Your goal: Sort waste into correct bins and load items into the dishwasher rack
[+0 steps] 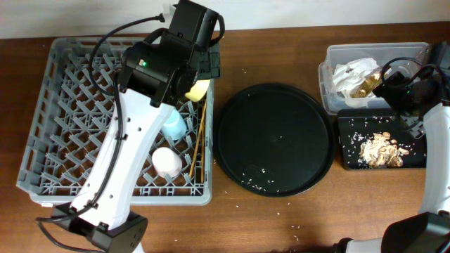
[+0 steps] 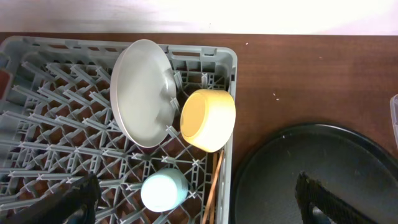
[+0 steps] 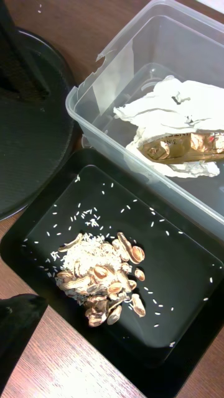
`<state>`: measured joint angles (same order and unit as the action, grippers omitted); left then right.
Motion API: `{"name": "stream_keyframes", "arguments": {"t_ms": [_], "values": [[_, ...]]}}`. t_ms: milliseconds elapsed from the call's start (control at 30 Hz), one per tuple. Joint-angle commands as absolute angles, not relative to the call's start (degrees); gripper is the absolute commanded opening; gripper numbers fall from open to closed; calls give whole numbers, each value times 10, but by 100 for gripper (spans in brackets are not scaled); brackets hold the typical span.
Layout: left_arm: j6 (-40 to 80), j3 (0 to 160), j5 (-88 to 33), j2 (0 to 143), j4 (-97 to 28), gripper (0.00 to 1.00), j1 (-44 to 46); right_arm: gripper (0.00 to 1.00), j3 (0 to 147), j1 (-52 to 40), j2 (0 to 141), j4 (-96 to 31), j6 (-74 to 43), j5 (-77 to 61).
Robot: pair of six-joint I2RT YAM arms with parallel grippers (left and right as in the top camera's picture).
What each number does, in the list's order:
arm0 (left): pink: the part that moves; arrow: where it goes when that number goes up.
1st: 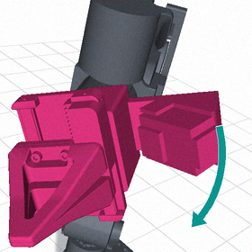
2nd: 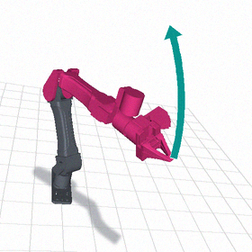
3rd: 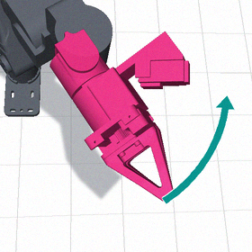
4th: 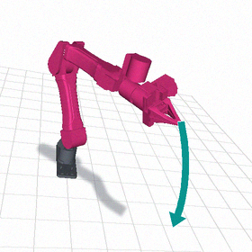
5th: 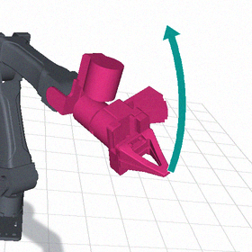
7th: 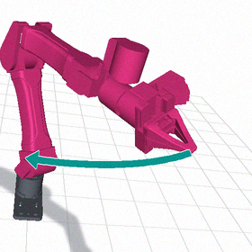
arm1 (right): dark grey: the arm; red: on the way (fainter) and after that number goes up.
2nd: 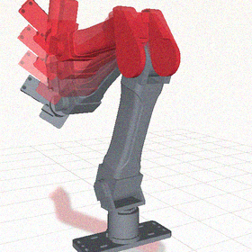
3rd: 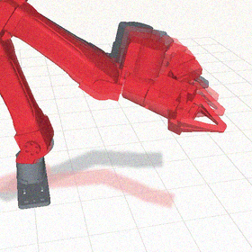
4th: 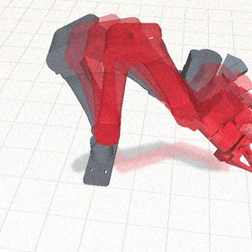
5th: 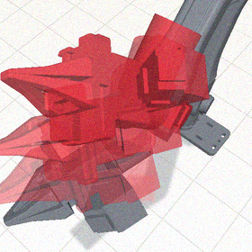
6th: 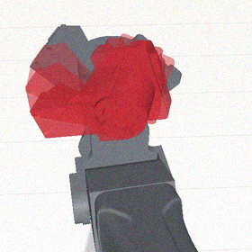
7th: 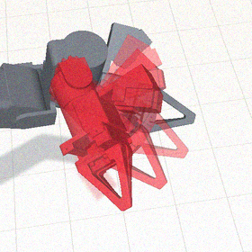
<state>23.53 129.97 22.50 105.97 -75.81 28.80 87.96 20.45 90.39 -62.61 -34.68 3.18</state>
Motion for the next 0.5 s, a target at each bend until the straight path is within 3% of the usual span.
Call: {"name": "stream_keyframes", "arguments": {"t_ms": [0,133,367,467], "values": [[229,1304,218,1055,-757,99,288,99,884,207,905,-626,-347,35],[229,1304,218,1055,-757,99,288,98,884,183,892,-626,-348,35],[228,1304,218,1055,-757,99,287,99,883,-49,741,-633,-325,60],[228,1304,218,1055,-757,99,287,98,853,-86,670,-600,-257,118]]}}
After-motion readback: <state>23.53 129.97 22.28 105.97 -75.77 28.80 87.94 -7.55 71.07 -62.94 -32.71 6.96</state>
